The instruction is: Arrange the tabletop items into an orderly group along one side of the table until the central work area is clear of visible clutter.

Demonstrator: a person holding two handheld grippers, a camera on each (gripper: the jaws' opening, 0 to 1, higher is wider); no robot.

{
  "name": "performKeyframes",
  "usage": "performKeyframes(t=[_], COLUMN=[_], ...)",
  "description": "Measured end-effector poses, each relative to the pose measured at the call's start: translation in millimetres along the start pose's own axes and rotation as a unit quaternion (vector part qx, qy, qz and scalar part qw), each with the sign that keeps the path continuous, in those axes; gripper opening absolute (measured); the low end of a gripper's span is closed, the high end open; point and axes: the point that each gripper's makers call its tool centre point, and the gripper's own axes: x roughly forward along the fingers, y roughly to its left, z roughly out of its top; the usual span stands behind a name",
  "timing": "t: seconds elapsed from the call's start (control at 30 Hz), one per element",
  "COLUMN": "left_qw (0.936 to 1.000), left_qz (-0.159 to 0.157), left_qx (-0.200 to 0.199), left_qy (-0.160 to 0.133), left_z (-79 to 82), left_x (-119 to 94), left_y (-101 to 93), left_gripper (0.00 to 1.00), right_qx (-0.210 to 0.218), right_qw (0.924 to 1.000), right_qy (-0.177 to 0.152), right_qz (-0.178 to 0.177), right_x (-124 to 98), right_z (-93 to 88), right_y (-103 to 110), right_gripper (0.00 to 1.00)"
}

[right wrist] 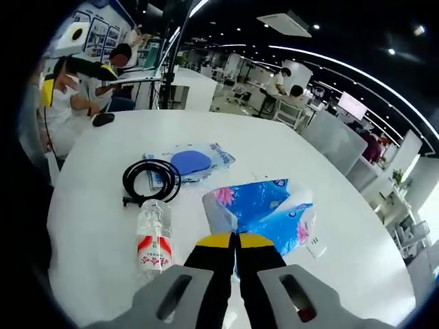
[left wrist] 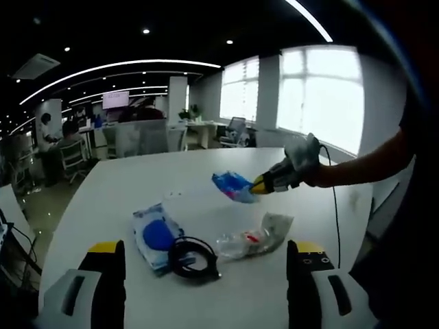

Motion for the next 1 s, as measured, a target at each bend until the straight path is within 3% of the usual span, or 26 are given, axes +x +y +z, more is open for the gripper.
performKeyframes(t=[0.5, 1.0], left_qw=[0.9999, 0.9999], left_qz=[-0.009, -0.011], left_qx=[0.003, 0.004], left_qy=[0.005, 0.01], left_z=[-0.3, 1.0], left_x=[11, 20], left_y=[3.9, 5.3], left_gripper=[0.96, 0.95], right_qx=[0.032, 0.074], right_qw=[0.9984, 0.9913], right_qy=[0.013, 0.044], right_qz=[-0.045, -0.1], right_x=[-14, -28], right_z=[-19.5, -63.7], right_y=[-26, -58], right_gripper=[0.0, 0.0])
